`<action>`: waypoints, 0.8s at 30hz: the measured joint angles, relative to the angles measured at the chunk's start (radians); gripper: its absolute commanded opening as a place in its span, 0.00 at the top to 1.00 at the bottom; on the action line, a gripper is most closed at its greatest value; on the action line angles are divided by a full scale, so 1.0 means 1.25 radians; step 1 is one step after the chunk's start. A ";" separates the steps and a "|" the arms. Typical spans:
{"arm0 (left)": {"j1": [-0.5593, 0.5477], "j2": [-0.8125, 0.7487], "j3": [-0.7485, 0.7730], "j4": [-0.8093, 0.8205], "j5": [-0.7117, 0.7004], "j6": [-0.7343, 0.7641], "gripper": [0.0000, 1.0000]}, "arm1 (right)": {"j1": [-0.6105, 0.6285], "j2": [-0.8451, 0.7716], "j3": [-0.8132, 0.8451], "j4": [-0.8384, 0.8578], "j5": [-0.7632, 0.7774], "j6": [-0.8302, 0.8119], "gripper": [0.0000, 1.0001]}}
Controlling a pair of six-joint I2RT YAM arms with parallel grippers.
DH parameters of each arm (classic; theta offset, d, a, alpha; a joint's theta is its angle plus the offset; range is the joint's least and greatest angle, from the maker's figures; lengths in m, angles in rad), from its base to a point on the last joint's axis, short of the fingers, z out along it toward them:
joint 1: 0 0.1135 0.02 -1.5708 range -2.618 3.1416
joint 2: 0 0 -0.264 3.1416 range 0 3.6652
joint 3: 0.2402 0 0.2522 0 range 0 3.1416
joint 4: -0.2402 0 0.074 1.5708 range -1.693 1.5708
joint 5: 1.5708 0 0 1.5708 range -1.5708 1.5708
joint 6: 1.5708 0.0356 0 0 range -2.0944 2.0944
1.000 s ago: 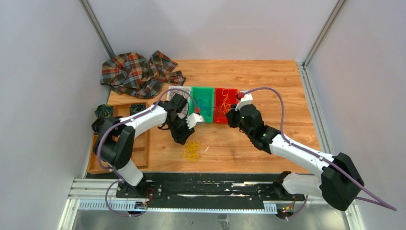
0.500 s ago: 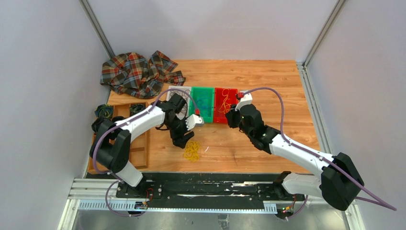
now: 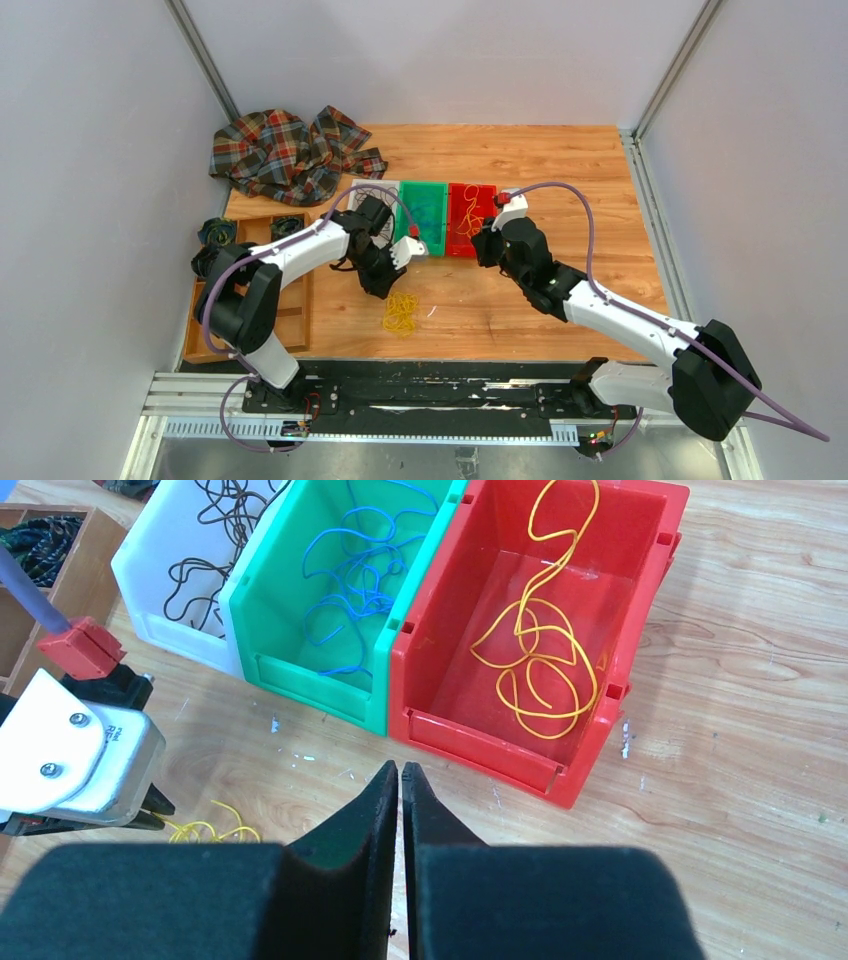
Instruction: Untangle the cables
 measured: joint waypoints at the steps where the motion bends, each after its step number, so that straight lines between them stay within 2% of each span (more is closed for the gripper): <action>1: 0.000 -0.002 -0.002 0.002 0.002 0.000 0.87 | 0.000 0.000 0.000 0.000 0.000 0.000 0.96; 4: 0.000 -0.019 -0.011 0.002 0.008 -0.002 0.96 | 0.000 -0.002 0.000 0.000 0.000 0.002 0.96; 8: 0.000 -0.059 -0.012 -0.012 0.009 -0.009 0.99 | 0.000 -0.016 0.000 0.000 0.000 0.003 0.95; 10: 0.000 -0.092 0.002 -0.035 0.005 -0.016 0.99 | 0.000 -0.025 0.000 0.002 -0.003 0.002 0.89; 14: -0.001 -0.159 0.080 -0.085 -0.022 -0.036 0.99 | 0.012 -0.034 0.000 0.032 -0.033 -0.003 0.71; 18: -0.002 -0.223 0.176 -0.132 -0.033 -0.057 0.99 | 0.082 -0.035 0.000 0.093 -0.057 -0.029 0.60; 24: -0.002 -0.285 0.241 -0.206 -0.014 -0.088 0.99 | 0.211 0.008 0.026 0.174 -0.077 -0.061 0.57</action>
